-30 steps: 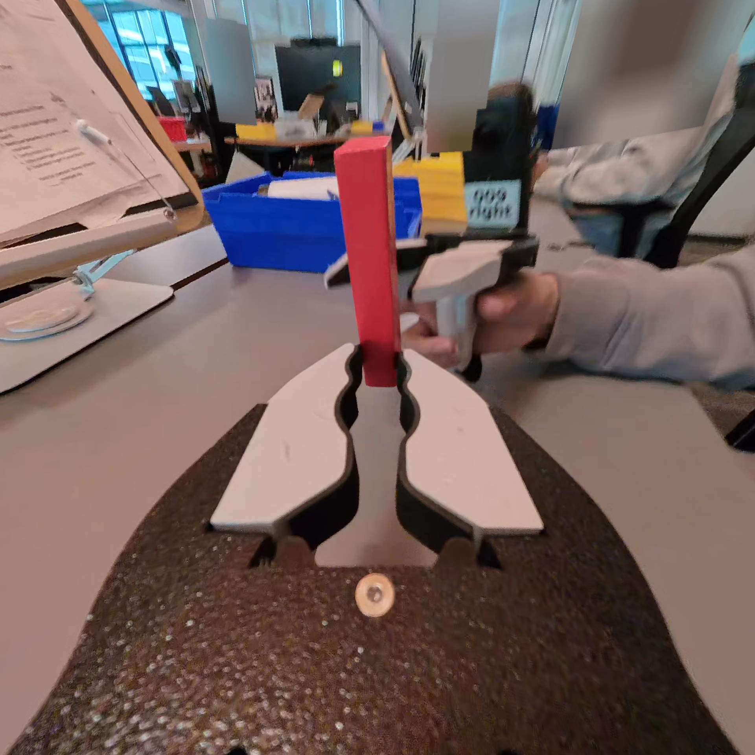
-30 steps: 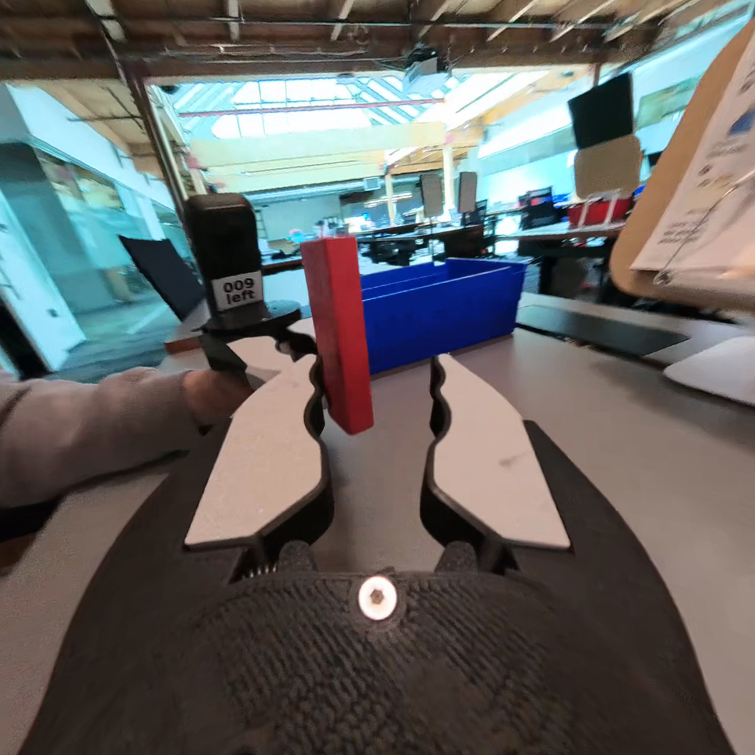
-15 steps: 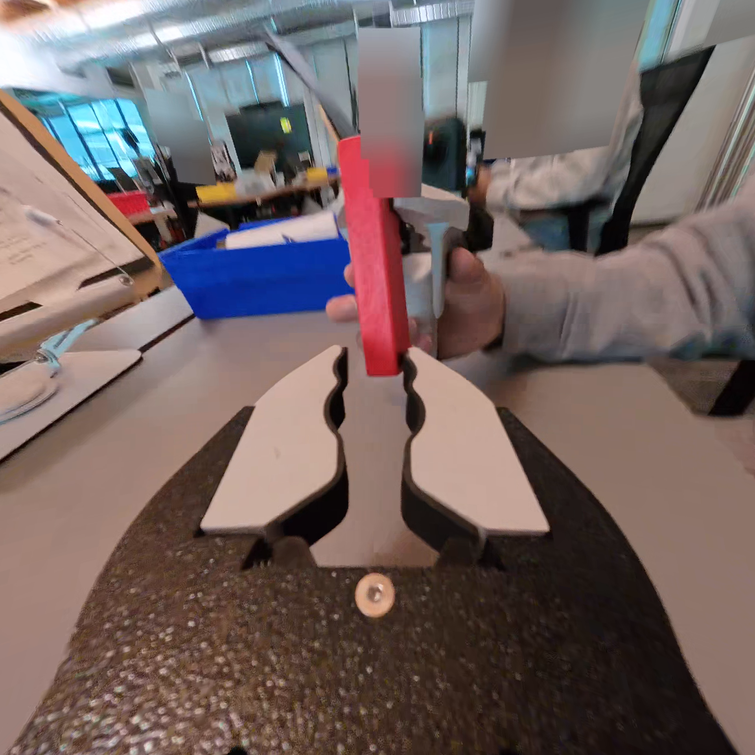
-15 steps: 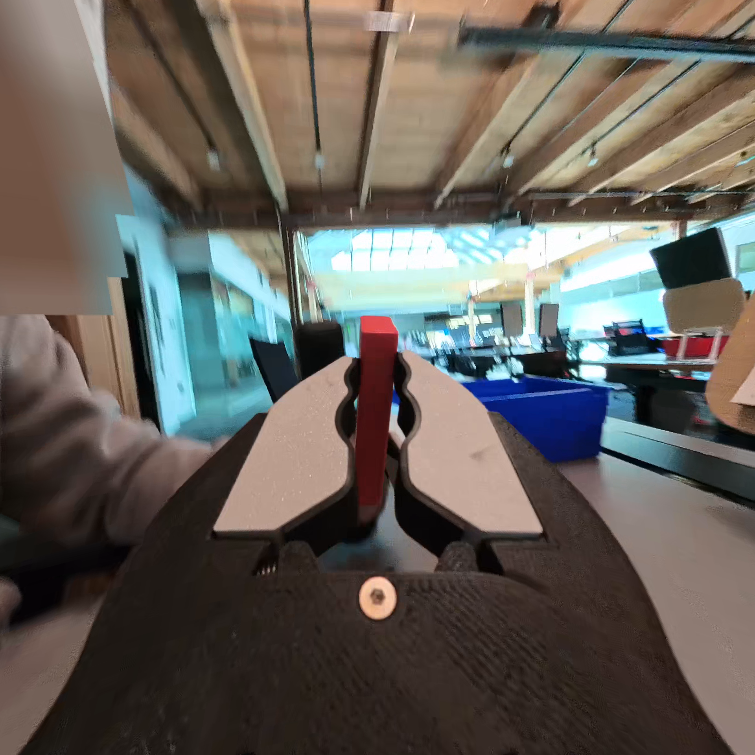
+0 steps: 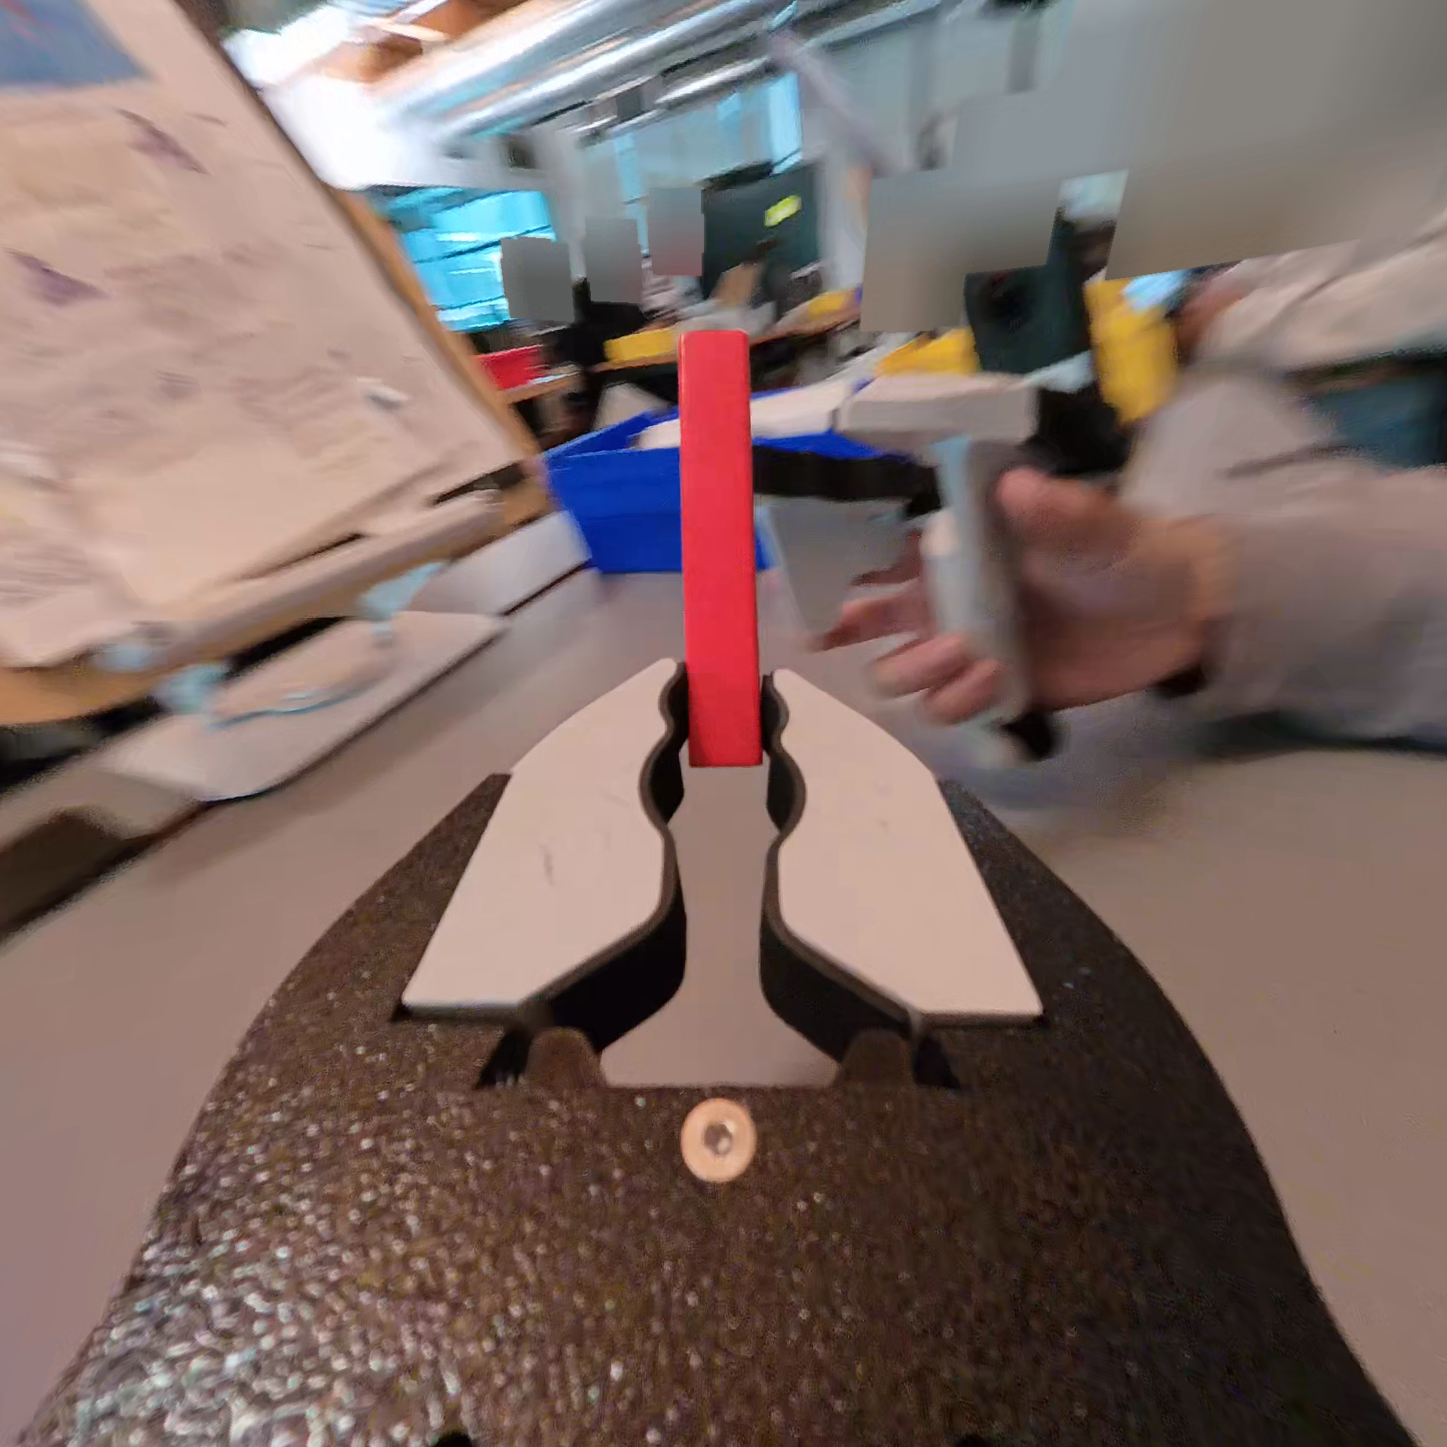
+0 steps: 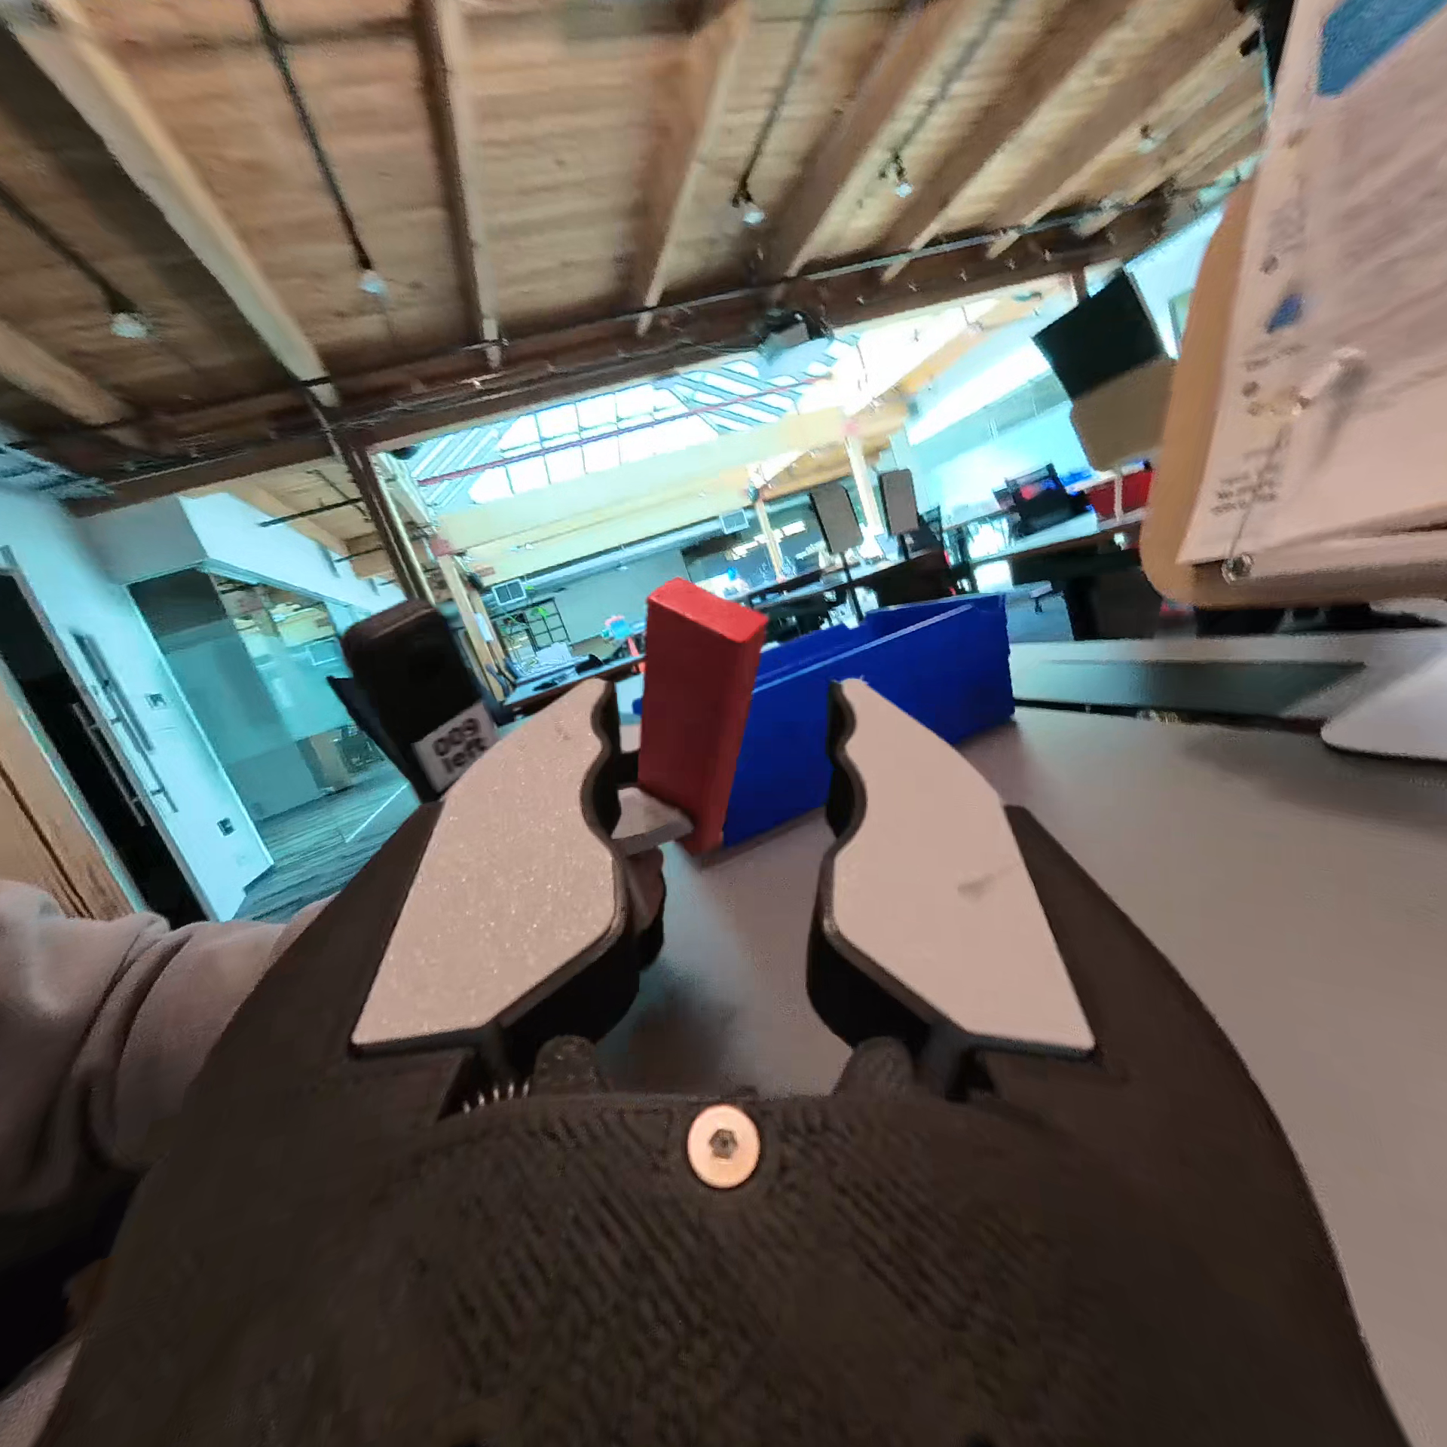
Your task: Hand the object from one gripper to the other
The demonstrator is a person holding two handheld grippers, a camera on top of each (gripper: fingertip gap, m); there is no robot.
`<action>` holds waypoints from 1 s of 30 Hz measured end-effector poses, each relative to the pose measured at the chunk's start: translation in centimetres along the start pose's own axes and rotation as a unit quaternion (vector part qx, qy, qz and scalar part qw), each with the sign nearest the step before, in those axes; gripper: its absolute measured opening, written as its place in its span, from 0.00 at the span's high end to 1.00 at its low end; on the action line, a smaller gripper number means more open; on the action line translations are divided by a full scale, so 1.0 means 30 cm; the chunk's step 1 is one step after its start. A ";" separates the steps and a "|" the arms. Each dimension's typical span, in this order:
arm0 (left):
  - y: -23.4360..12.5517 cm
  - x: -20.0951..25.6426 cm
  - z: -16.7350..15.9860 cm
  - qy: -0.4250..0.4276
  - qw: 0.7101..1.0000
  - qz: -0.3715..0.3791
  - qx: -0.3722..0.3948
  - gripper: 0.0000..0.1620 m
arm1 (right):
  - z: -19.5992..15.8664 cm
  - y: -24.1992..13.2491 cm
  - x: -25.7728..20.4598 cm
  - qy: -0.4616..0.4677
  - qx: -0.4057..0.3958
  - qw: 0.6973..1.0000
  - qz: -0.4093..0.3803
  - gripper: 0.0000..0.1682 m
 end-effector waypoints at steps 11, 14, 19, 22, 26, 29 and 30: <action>0.027 0.069 0.003 0.332 0.933 0.114 -0.083 0.90 | -0.041 0.024 0.004 0.070 -0.024 0.997 0.003 0.80; 0.021 0.066 0.003 0.317 0.941 0.096 -0.072 0.89 | -0.029 0.024 -0.004 0.035 -0.052 0.998 0.022 0.80; 0.006 0.054 0.004 0.074 0.995 -0.070 -0.010 0.65 | 0.012 0.006 -0.049 -0.055 -0.063 0.990 0.117 0.80; 0.002 0.036 0.003 -0.168 0.958 -0.230 0.022 0.61 | 0.029 -0.010 -0.080 -0.093 -0.060 0.977 0.184 0.79; 0.003 0.036 -0.009 -0.413 0.810 -0.412 0.052 0.67 | 0.033 -0.028 -0.112 -0.181 -0.053 0.958 0.217 0.80; 0.019 0.060 -0.029 -0.471 0.756 -0.453 0.035 0.73 | 0.019 -0.031 -0.134 -0.236 -0.071 0.940 0.235 0.80; 0.025 0.069 -0.031 -0.481 0.745 -0.462 0.031 0.73 | 0.010 -0.029 -0.140 -0.253 -0.078 0.935 0.236 0.80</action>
Point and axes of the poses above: each gripper's, where its closed fingertips meet, y out along the fingers, z out of its top, x = y × z across the jaws, the point moved 9 cm from there along -y, back along the fingers, and after that the axes turned 6 degrees about y, right-handed, at the moved point
